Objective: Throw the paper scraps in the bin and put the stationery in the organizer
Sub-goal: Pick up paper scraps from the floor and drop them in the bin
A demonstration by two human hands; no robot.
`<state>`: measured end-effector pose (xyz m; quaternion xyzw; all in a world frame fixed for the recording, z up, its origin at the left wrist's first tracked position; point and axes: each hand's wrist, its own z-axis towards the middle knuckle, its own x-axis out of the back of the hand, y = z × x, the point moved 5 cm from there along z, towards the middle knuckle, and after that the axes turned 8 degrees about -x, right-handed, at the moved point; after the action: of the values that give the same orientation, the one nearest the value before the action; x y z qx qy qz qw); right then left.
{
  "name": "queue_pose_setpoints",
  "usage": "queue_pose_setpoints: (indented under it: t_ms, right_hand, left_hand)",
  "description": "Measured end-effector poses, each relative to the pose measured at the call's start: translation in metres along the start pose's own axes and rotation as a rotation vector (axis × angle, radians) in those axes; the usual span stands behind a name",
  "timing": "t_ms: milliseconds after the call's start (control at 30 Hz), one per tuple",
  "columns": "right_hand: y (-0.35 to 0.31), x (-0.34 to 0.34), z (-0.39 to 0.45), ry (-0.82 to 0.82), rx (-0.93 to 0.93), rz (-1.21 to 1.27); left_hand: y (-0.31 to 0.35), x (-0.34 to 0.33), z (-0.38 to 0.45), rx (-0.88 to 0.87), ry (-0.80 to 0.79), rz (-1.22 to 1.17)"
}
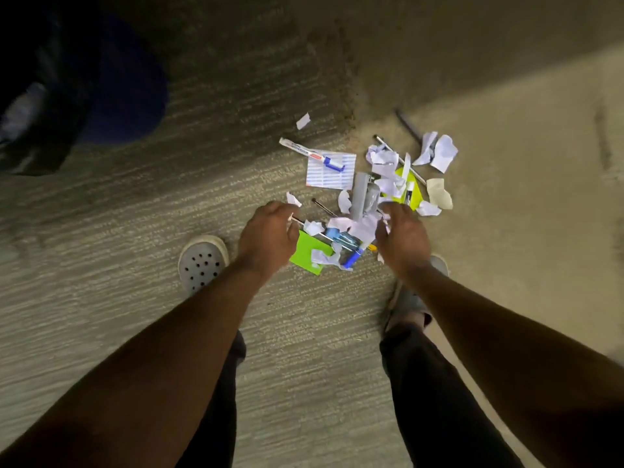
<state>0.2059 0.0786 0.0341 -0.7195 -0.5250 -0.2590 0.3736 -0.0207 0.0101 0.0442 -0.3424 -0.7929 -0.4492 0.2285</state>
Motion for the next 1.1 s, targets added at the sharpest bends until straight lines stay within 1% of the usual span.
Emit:
queue_pose_setpoints:
  t_ms: [100, 167, 233, 333, 367, 433, 500, 700, 767, 833, 967, 1033, 1100]
  right_hand:
    - [0.006, 0.007, 0.048, 0.04, 0.09, -0.124]
    - [0.003, 0.01, 0.08, 0.046, 0.191, -0.283]
    - [0.0, 0.007, 0.106, -0.002, 0.284, -0.406]
    - [-0.005, -0.005, 0.132, -0.088, 0.363, -0.514]
    - [-0.007, -0.009, 0.136, -0.096, 0.392, -0.548]
    - [-0.014, -0.016, 0.133, -0.095, 0.452, -0.575]
    - [-0.012, -0.022, 0.134, -0.092, 0.456, -0.532]
    - [-0.006, -0.024, 0.136, -0.036, 0.43, -0.394]
    - [-0.002, -0.021, 0.136, -0.05, 0.398, -0.299]
    - [0.004, -0.007, 0.137, -0.032, 0.327, -0.119]
    - [0.03, 0.04, 0.137, 0.118, 0.152, 0.227]
    - [0.052, 0.059, 0.14, 0.165, 0.069, 0.255]
    - [0.075, 0.069, 0.148, 0.158, -0.01, 0.196]
  left_hand:
    - [0.006, -0.014, 0.041, -0.067, 0.01, 0.077]
    - [0.009, -0.02, 0.072, -0.116, 0.027, 0.146]
    - [0.014, -0.023, 0.103, -0.135, 0.055, 0.207]
    - [0.02, -0.024, 0.148, -0.097, 0.109, 0.318]
    - [0.021, -0.024, 0.162, -0.078, 0.102, 0.35]
    - [0.018, -0.024, 0.181, -0.043, 0.039, 0.408]
    - [0.012, -0.03, 0.196, 0.002, -0.016, 0.466]
    - [0.006, -0.03, 0.203, 0.033, -0.026, 0.497]
    - [0.004, -0.029, 0.197, 0.046, -0.016, 0.424]
    - [0.005, -0.027, 0.193, 0.055, 0.024, 0.351]
    - [0.024, -0.03, 0.189, 0.039, 0.107, 0.179]
    - [0.05, -0.04, 0.188, -0.035, 0.106, 0.1]
    - [0.082, -0.054, 0.187, -0.121, 0.069, 0.054]
